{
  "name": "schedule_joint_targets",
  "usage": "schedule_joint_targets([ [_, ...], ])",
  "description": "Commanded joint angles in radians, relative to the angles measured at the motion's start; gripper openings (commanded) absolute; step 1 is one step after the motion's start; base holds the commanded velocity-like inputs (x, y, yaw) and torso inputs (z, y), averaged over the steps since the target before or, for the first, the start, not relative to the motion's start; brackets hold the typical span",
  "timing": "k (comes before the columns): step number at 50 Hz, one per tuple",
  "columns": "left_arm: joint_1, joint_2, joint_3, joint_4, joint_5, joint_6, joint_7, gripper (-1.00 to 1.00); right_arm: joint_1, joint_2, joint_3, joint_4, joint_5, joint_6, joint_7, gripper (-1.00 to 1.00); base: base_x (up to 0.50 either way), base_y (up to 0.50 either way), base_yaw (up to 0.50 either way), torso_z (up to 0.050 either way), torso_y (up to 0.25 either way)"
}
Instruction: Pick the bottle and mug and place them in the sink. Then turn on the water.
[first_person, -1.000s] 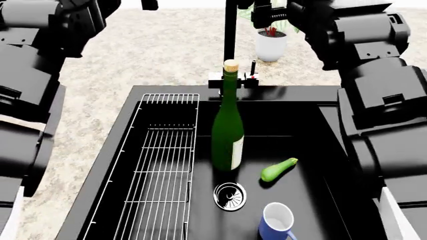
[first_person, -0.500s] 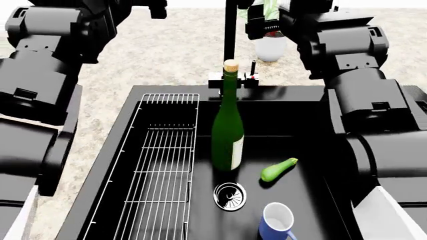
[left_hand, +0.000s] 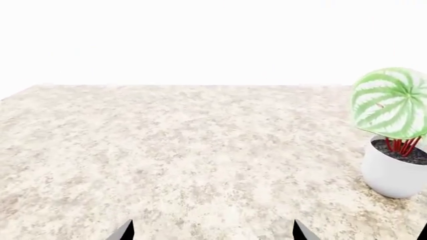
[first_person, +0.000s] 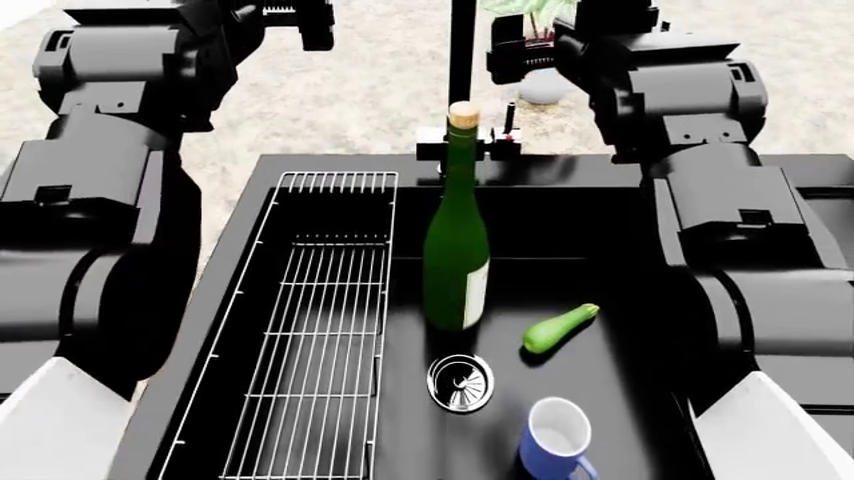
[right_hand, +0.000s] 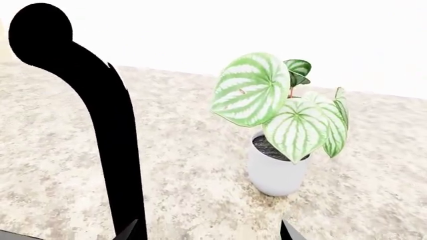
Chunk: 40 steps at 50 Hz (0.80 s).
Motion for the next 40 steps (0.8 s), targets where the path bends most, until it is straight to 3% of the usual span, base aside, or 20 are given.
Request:
schedule_joint_targets([
  [1, -0.004, -0.020, 0.038, 0.001, -0.053, -0.009, -0.012, 1.00, 0.011, 0.018, -0.124, 0.000, 0.138, 0.002, 0.020, 1.00, 0.00, 0.00, 0.00, 0.000, -0.131],
  [12, -0.006, -0.021, 0.036, 0.001, -0.053, -0.012, -0.007, 1.00, 0.016, 0.020, -0.122, 0.000, 0.138, 0.006, 0.024, 1.00, 0.00, 0.00, 0.00, 0.000, -0.132],
  [28, -0.097, -0.019, -0.012, 0.001, -0.063, -0.023, -0.010, 1.00, 0.061, 0.021, -0.176, 0.000, 0.126, -0.170, 0.057, 1.00, 0.00, 0.00, 0.00, 0.000, -0.001],
  [40, -0.159, -0.003, -0.019, 0.000, -0.049, -0.034, -0.009, 1.00, 0.091, 0.025, -0.196, 0.000, 0.133, -0.170, 0.060, 1.00, 0.00, 0.00, 0.00, 0.000, 0.000],
])
